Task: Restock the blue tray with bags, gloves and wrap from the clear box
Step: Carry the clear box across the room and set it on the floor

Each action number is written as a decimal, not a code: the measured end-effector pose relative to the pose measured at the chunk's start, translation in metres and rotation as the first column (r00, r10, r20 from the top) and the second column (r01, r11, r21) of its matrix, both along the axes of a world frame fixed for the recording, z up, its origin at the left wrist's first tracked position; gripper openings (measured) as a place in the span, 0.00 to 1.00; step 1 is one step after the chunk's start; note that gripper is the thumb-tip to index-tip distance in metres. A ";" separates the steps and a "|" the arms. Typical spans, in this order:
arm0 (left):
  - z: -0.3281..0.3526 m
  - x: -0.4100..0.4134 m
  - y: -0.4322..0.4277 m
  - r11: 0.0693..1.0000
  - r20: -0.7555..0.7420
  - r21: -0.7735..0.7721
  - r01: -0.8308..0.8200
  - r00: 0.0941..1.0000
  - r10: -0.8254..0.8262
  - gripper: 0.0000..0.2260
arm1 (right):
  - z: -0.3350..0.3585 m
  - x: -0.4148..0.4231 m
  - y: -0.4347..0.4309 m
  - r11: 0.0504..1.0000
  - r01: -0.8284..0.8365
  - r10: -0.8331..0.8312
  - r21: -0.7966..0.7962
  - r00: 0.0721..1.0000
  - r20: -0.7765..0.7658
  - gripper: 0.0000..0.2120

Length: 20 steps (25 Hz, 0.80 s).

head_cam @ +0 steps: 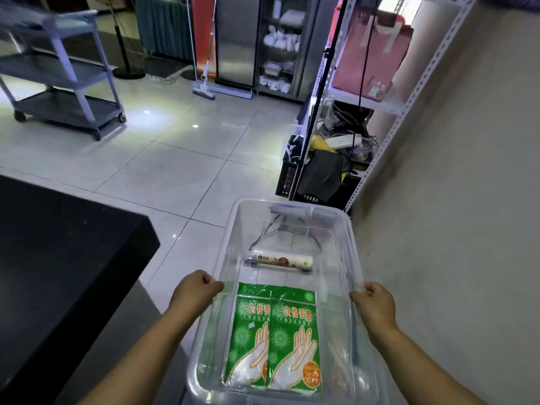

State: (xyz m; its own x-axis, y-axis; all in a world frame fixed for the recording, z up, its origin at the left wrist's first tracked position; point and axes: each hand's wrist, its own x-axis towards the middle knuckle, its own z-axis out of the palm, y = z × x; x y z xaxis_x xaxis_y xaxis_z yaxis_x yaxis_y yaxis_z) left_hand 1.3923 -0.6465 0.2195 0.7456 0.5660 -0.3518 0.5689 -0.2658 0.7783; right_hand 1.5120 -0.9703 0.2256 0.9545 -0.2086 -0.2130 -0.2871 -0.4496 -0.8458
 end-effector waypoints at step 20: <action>-0.013 0.372 0.224 0.827 0.019 -0.037 -0.560 0.827 0.561 0.10 | -0.012 0.483 0.314 0.926 -0.378 0.378 -0.007 0.925 -0.041 0.08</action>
State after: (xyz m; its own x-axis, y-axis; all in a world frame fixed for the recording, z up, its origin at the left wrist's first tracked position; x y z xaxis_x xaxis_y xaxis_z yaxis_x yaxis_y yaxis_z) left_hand 1.7645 -0.4221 0.2060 0.3126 0.8798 -0.3580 0.5912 0.1148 0.7983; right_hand 1.9952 -0.6562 0.2131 0.9544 0.1627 -0.2504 -0.1252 -0.5432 -0.8302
